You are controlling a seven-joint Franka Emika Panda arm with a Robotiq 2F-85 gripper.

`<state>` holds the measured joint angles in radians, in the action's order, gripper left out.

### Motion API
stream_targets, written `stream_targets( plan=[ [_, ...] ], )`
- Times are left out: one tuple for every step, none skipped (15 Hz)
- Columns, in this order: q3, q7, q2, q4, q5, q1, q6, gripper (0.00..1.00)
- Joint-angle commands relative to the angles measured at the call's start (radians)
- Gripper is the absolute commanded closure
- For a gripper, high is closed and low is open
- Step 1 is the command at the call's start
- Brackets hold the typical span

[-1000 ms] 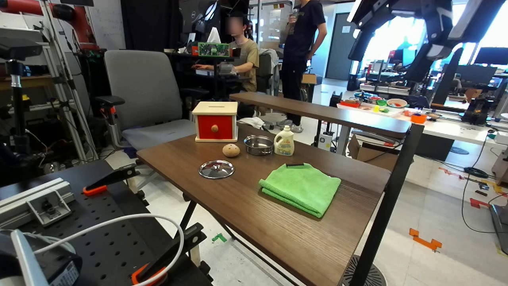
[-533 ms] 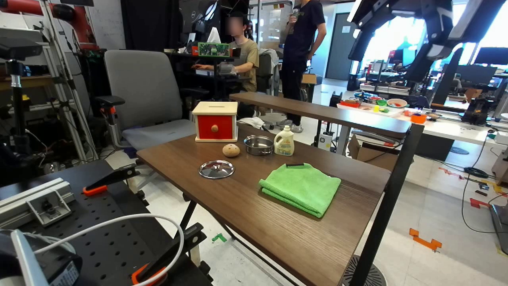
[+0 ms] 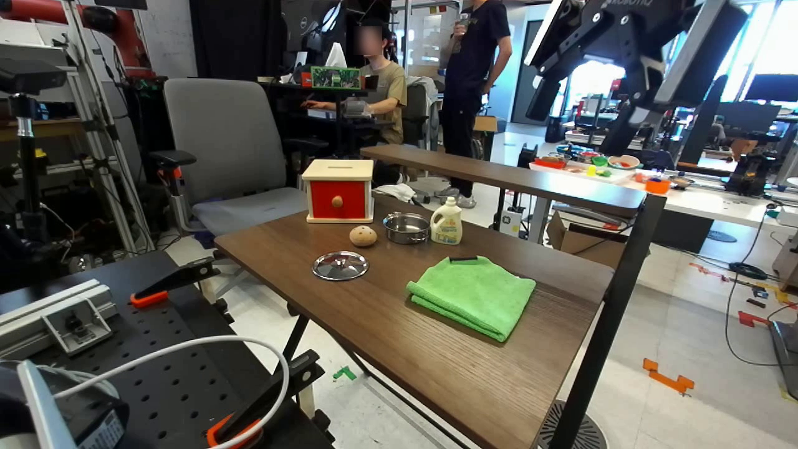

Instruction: Use the green towel to wipe the table

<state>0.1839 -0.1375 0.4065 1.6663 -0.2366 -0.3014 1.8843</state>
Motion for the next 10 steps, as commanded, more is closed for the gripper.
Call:
stream_targets(
  plan=[
    [-0.017, 0.067, 0.063, -0.029, 0.058, 0.051, 0.116, 0.0],
    [-0.016, 0.093, 0.081, -0.026, 0.091, 0.073, 0.172, 0.0],
    [-0.015, 0.123, 0.103, -0.029, 0.126, 0.097, 0.214, 0.0],
    [-0.015, 0.152, 0.125, -0.034, 0.16, 0.117, 0.244, 0.0],
    [-0.014, 0.184, 0.146, -0.039, 0.192, 0.137, 0.27, 0.0],
    [-0.013, 0.212, 0.164, -0.043, 0.219, 0.155, 0.286, 0.0],
    [-0.012, 0.24, 0.182, -0.046, 0.242, 0.173, 0.306, 0.0],
    [-0.014, 0.257, 0.198, -0.046, 0.259, 0.188, 0.323, 0.0],
    [-0.015, 0.272, 0.211, -0.045, 0.272, 0.2, 0.335, 0.0],
    [-0.019, 0.281, 0.227, -0.048, 0.275, 0.208, 0.344, 0.0]
  ],
)
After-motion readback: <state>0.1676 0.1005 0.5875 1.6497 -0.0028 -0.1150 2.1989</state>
